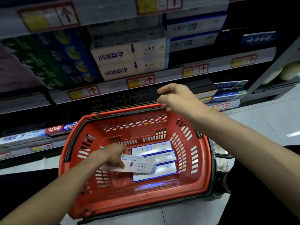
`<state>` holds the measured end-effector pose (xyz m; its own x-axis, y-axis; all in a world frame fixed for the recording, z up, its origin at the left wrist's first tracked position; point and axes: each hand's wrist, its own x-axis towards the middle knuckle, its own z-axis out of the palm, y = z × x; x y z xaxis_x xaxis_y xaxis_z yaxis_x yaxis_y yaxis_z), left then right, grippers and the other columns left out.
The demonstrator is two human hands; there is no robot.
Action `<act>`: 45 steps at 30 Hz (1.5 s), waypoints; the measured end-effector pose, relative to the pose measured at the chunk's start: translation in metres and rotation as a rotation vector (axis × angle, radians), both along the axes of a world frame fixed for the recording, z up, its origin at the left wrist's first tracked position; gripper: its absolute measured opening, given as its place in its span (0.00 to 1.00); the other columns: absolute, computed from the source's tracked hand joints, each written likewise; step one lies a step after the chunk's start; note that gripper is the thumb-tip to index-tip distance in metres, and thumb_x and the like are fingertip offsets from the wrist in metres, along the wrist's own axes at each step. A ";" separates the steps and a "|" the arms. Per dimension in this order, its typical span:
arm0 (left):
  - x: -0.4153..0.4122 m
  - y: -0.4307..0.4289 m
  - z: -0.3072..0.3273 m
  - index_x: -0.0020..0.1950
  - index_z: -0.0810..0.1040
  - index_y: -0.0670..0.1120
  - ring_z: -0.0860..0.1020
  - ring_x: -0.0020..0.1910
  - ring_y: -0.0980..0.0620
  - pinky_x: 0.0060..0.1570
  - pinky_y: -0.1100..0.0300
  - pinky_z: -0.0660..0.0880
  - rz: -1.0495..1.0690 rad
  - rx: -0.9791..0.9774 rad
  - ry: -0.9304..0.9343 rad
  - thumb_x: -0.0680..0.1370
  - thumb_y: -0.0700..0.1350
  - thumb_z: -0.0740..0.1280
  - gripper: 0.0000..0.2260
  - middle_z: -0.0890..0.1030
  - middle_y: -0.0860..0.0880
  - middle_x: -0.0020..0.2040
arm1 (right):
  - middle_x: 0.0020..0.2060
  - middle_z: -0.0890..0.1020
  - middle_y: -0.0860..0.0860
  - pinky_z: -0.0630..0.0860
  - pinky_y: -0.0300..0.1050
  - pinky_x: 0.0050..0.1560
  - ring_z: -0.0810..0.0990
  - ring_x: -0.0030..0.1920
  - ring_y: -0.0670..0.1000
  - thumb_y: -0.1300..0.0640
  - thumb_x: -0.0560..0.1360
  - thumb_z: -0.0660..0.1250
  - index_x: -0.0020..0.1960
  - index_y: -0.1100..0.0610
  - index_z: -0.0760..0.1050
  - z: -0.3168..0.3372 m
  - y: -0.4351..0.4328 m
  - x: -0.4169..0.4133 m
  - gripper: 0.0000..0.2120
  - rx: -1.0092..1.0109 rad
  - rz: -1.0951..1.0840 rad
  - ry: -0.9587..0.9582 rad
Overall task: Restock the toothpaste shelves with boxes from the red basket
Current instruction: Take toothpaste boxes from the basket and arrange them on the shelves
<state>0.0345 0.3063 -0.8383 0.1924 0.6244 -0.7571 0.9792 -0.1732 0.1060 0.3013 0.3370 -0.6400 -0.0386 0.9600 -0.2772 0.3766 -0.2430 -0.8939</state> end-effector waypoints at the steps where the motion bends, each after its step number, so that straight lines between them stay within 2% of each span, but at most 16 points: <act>1: 0.003 0.004 0.021 0.58 0.76 0.52 0.77 0.49 0.50 0.41 0.58 0.67 -0.038 0.025 0.003 0.67 0.56 0.81 0.25 0.80 0.51 0.52 | 0.53 0.83 0.51 0.80 0.54 0.61 0.83 0.55 0.52 0.56 0.77 0.71 0.61 0.53 0.79 0.000 -0.002 0.000 0.13 -0.009 0.015 -0.011; 4: 0.008 0.011 0.089 0.55 0.80 0.54 0.76 0.46 0.53 0.41 0.57 0.70 -0.093 0.160 -0.046 0.64 0.60 0.81 0.24 0.83 0.55 0.50 | 0.52 0.84 0.53 0.78 0.48 0.56 0.83 0.55 0.55 0.56 0.77 0.71 0.61 0.53 0.79 0.003 -0.006 -0.001 0.13 -0.028 0.039 -0.040; 7: 0.004 0.009 0.146 0.49 0.84 0.56 0.80 0.45 0.59 0.45 0.59 0.76 0.045 0.316 -0.246 0.63 0.61 0.81 0.19 0.84 0.61 0.45 | 0.53 0.84 0.55 0.76 0.45 0.49 0.83 0.55 0.55 0.56 0.77 0.72 0.61 0.53 0.79 0.007 -0.006 -0.001 0.13 -0.035 0.035 -0.072; 10: -0.005 -0.003 0.184 0.44 0.85 0.60 0.82 0.45 0.63 0.49 0.61 0.78 0.250 0.453 -0.454 0.63 0.59 0.82 0.14 0.85 0.64 0.44 | 0.54 0.84 0.53 0.77 0.46 0.56 0.82 0.56 0.53 0.56 0.77 0.74 0.61 0.54 0.80 0.011 -0.004 -0.001 0.14 -0.032 0.032 -0.064; 14: -0.006 -0.014 0.221 0.47 0.87 0.51 0.84 0.43 0.61 0.46 0.67 0.78 0.569 0.514 -0.805 0.67 0.47 0.83 0.10 0.87 0.57 0.45 | 0.55 0.83 0.49 0.75 0.47 0.62 0.81 0.57 0.49 0.50 0.75 0.76 0.62 0.53 0.80 0.019 -0.001 0.005 0.17 -0.035 -0.005 -0.053; 15: -0.006 -0.014 0.228 0.48 0.87 0.49 0.85 0.43 0.59 0.46 0.65 0.79 0.633 0.518 -0.898 0.68 0.45 0.82 0.11 0.88 0.54 0.46 | 0.56 0.83 0.49 0.76 0.48 0.62 0.81 0.58 0.49 0.47 0.74 0.76 0.62 0.52 0.79 0.022 -0.001 0.008 0.19 -0.055 -0.011 -0.037; 17: -0.008 -0.013 0.237 0.51 0.86 0.46 0.86 0.45 0.51 0.50 0.56 0.81 0.757 0.521 -1.081 0.68 0.45 0.81 0.13 0.88 0.47 0.47 | 0.56 0.85 0.49 0.80 0.51 0.61 0.83 0.58 0.49 0.44 0.72 0.77 0.61 0.52 0.80 0.029 -0.003 0.013 0.21 -0.128 0.010 0.054; 20: -0.012 -0.011 0.242 0.56 0.85 0.44 0.86 0.47 0.43 0.52 0.49 0.82 0.890 0.482 -1.253 0.66 0.45 0.79 0.19 0.87 0.42 0.49 | 0.53 0.88 0.54 0.85 0.50 0.51 0.87 0.53 0.54 0.47 0.74 0.74 0.61 0.57 0.82 0.041 -0.006 0.014 0.20 -0.201 0.086 0.328; 25: -0.014 -0.006 0.241 0.62 0.83 0.47 0.85 0.52 0.46 0.54 0.51 0.82 0.951 0.505 -1.386 0.67 0.44 0.81 0.24 0.86 0.45 0.54 | 0.55 0.86 0.62 0.85 0.52 0.53 0.86 0.55 0.61 0.53 0.74 0.73 0.65 0.64 0.78 0.042 -0.002 0.015 0.23 -0.153 0.001 0.586; 28: -0.014 -0.004 0.239 0.65 0.81 0.51 0.85 0.54 0.45 0.55 0.49 0.82 1.014 0.458 -1.432 0.71 0.51 0.76 0.22 0.85 0.45 0.59 | 0.56 0.86 0.62 0.85 0.49 0.49 0.87 0.55 0.60 0.54 0.75 0.72 0.65 0.64 0.79 0.044 0.000 0.015 0.22 -0.116 -0.017 0.658; 31: -0.017 0.000 0.232 0.65 0.81 0.51 0.84 0.58 0.44 0.59 0.46 0.79 1.078 0.462 -1.432 0.76 0.55 0.74 0.19 0.85 0.43 0.59 | 0.53 0.87 0.60 0.84 0.44 0.41 0.88 0.48 0.56 0.54 0.75 0.72 0.60 0.62 0.81 0.050 0.004 0.015 0.17 -0.099 -0.045 0.699; 33: -0.019 0.003 0.228 0.65 0.81 0.49 0.83 0.60 0.44 0.60 0.47 0.79 1.109 0.513 -1.428 0.77 0.54 0.73 0.18 0.86 0.44 0.58 | 0.50 0.88 0.57 0.83 0.43 0.39 0.89 0.45 0.54 0.53 0.73 0.72 0.55 0.58 0.82 0.052 0.006 0.015 0.13 -0.076 -0.073 0.692; 35: -0.020 0.005 0.225 0.64 0.81 0.47 0.84 0.59 0.45 0.58 0.51 0.79 1.129 0.574 -1.422 0.79 0.51 0.71 0.16 0.86 0.45 0.56 | 0.49 0.88 0.56 0.83 0.42 0.38 0.89 0.45 0.53 0.52 0.72 0.73 0.55 0.57 0.82 0.054 0.008 0.013 0.14 -0.055 -0.091 0.664; 38: -0.018 0.005 0.220 0.62 0.82 0.45 0.84 0.58 0.44 0.58 0.50 0.79 1.163 0.652 -1.426 0.79 0.47 0.71 0.12 0.87 0.45 0.54 | 0.48 0.89 0.55 0.83 0.40 0.38 0.89 0.45 0.51 0.50 0.70 0.75 0.60 0.60 0.80 0.055 0.009 0.006 0.22 -0.006 -0.149 0.601; 41: -0.012 0.005 0.216 0.61 0.83 0.44 0.85 0.56 0.45 0.59 0.49 0.79 1.208 0.692 -1.435 0.80 0.45 0.71 0.11 0.88 0.45 0.52 | 0.46 0.89 0.52 0.84 0.42 0.42 0.89 0.48 0.51 0.48 0.67 0.78 0.64 0.61 0.73 0.052 0.007 -0.002 0.31 0.103 -0.234 0.526; 45: -0.001 0.006 0.218 0.60 0.81 0.44 0.86 0.53 0.49 0.57 0.53 0.80 1.248 0.766 -1.468 0.79 0.46 0.72 0.11 0.88 0.46 0.49 | 0.46 0.88 0.50 0.82 0.49 0.50 0.88 0.51 0.51 0.48 0.69 0.79 0.60 0.56 0.70 0.049 0.005 -0.005 0.26 0.180 -0.288 0.477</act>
